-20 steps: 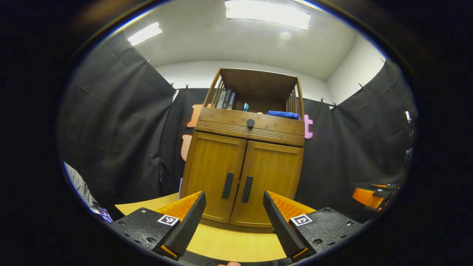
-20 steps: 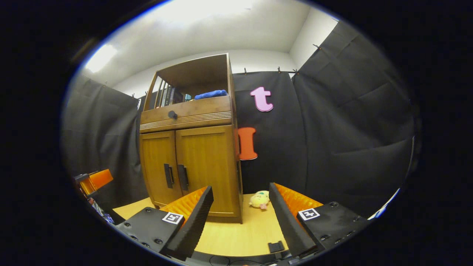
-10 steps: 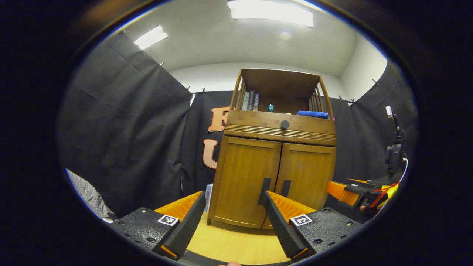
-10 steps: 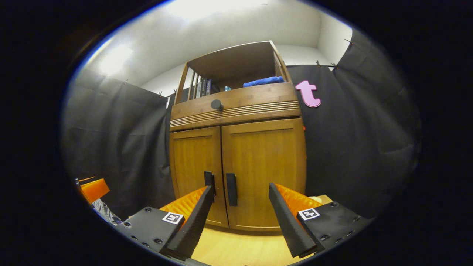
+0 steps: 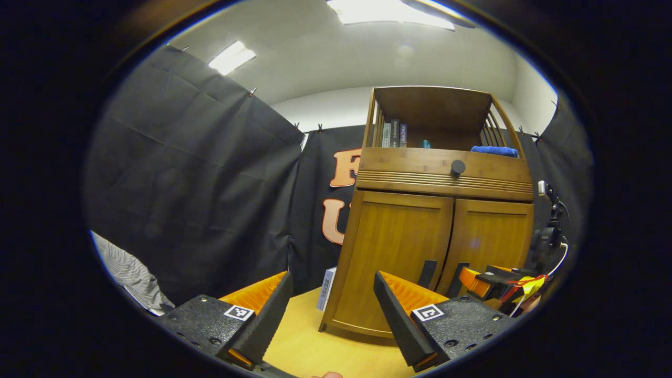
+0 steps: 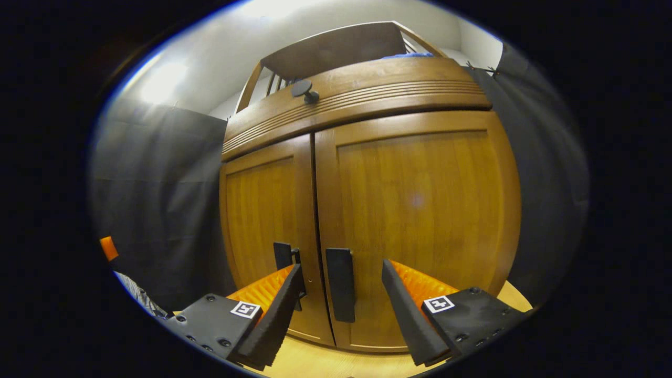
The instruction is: Open the right door of the double-door shoe cabinet with the right hand, and open the left door with the left hand.
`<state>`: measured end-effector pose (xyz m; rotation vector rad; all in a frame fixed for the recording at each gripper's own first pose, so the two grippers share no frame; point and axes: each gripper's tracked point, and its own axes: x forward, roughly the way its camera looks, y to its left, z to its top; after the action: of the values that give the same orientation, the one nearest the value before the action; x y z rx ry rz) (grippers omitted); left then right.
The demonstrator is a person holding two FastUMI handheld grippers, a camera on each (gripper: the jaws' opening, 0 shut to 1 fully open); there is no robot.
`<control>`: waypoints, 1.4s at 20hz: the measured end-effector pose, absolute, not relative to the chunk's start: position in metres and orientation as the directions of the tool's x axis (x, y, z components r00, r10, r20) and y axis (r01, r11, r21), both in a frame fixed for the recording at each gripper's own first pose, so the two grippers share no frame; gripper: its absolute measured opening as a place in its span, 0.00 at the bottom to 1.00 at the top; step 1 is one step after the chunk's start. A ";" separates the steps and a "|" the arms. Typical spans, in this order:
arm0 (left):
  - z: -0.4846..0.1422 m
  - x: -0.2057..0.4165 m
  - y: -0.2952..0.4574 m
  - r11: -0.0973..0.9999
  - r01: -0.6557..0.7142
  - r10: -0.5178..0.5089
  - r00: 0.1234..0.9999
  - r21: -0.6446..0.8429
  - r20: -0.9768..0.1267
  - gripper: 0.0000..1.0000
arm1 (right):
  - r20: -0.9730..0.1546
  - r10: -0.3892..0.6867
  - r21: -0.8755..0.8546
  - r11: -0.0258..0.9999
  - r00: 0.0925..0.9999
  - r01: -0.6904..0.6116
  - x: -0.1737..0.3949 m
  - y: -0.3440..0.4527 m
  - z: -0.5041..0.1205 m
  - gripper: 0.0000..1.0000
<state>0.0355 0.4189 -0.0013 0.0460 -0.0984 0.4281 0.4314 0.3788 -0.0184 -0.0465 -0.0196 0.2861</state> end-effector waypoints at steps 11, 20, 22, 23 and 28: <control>-0.027 0.113 0.432 0.982 -0.190 0.191 0.980 -0.021 0.054 0.92 | -0.001 0.047 -0.108 0.993 0.999 -0.046 0.488 0.368 -0.048 0.88; -0.031 0.125 0.459 0.991 -0.133 0.133 0.991 -0.019 0.020 0.92 | 0.027 -0.036 -0.130 0.991 0.999 0.039 0.493 0.374 -0.051 0.77; -0.031 0.116 0.465 0.990 -0.137 0.138 0.990 -0.017 0.022 0.91 | 0.017 -0.028 -0.105 0.994 0.999 0.029 0.493 0.374 -0.052 0.75; -0.033 0.113 0.468 0.990 -0.139 0.139 0.990 -0.018 0.022 0.91 | 0.004 -0.026 -0.091 0.996 1.000 0.026 0.496 0.376 -0.055 0.76; -0.030 0.101 0.474 0.990 -0.141 0.142 0.990 -0.017 0.016 0.91 | -0.007 0.007 -0.056 0.998 1.000 -0.007 0.494 0.381 -0.053 0.57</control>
<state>0.1006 0.4744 -0.0296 -0.0163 -0.0175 0.1420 0.4938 0.3810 -0.0531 -0.0563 0.0067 0.0071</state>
